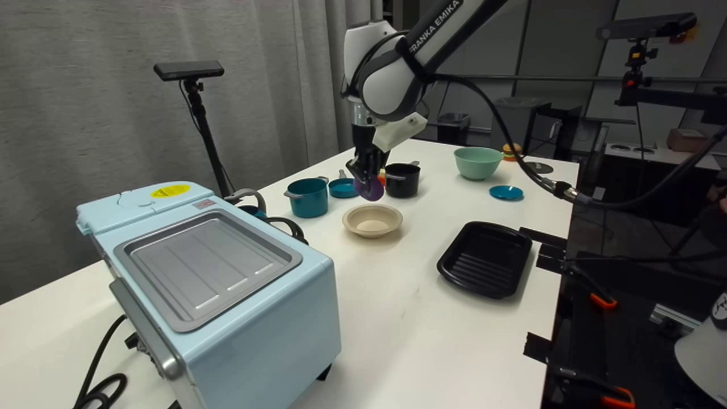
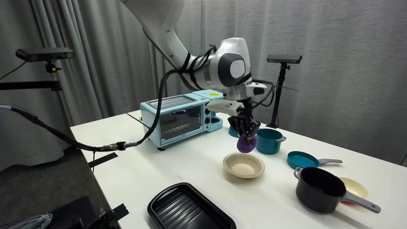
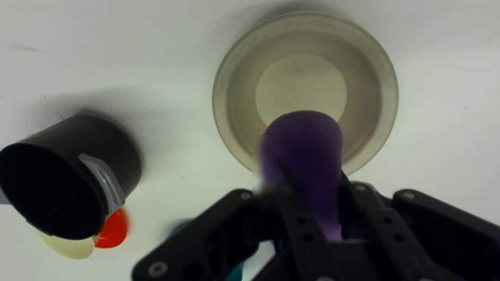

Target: Pick up the purple toy from the table, put it in the bowl, put it back on the table and then put it back in the bowl.

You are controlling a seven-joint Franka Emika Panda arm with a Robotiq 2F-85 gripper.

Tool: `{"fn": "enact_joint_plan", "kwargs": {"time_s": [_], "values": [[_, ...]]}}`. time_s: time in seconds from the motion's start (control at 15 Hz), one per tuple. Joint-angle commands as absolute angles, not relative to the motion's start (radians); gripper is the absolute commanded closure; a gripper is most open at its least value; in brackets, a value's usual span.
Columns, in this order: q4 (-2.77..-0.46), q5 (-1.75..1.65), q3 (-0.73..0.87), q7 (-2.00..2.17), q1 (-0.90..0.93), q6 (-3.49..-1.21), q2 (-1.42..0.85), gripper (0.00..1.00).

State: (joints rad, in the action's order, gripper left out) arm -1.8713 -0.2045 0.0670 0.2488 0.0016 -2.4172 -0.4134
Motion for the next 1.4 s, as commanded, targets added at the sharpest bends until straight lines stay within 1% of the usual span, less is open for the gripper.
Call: {"fn": "enact_joint_plan", "kwargs": {"time_s": [0.0, 0.33, 0.73, 0.8, 0.87, 0.93, 1.13, 1.2, 1.33], "values": [[-1.808, -0.209, 0.088, 0.222, 0.011, -2.401, -0.496, 0.94], [-1.764, -0.214, 0.089, 0.204, 0.026, -2.391, -0.576, 0.94], [-1.769, -0.234, 0.099, 0.221, 0.06, -2.392, -0.618, 0.94], [-1.773, -0.232, 0.099, 0.224, 0.063, -2.389, -0.616, 0.53], [-1.777, -0.232, 0.098, 0.223, 0.066, -2.392, -0.613, 0.51], [-1.782, -0.231, 0.097, 0.222, 0.068, -2.394, -0.606, 0.45], [-1.801, -0.228, 0.092, 0.217, 0.071, -2.399, -0.582, 0.23], [-1.809, -0.228, 0.09, 0.213, 0.072, -2.402, -0.569, 0.13], [-1.824, -0.227, 0.086, 0.204, 0.073, -2.415, -0.545, 0.01]]}}
